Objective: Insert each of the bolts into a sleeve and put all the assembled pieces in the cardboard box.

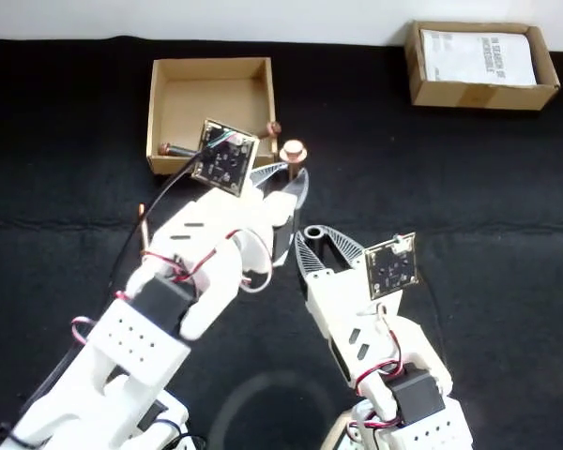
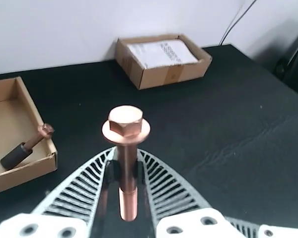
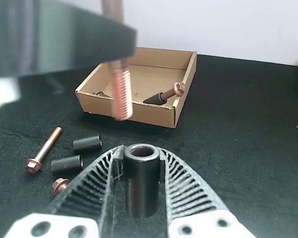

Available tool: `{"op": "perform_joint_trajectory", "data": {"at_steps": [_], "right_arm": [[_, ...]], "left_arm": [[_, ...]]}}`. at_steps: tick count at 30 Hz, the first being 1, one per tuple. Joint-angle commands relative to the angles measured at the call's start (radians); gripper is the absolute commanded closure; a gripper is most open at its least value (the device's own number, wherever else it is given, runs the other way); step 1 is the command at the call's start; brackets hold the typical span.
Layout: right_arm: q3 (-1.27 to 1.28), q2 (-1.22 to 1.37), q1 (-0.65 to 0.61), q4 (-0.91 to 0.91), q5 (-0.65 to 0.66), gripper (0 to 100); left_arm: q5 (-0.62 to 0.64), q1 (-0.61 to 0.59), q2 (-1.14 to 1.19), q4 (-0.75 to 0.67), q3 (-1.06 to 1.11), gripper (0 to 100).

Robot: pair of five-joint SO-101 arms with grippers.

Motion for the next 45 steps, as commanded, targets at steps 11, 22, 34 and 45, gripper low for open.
{"op": "perform_joint_trajectory", "data": {"at_steps": [11, 22, 34, 45], "right_arm": [[-0.061, -0.001, -0.047, -0.022, 0.069, 99.1], [-0.048, -0.001, -0.048, -0.022, 0.069, 99.1], [-0.039, -0.001, -0.077, -0.022, 0.071, 99.1], [-0.039, -0.001, -0.091, -0.022, 0.071, 99.1]], "left_arm": [[0.002, 0.139, -0.185, 0.206, -0.099, 99], [-0.170, 0.010, -0.305, 0.296, -0.022, 99], [-0.080, 0.056, -0.369, 0.097, 0.156, 99], [-0.061, 0.056, -0.154, 0.021, 0.056, 99]]}}
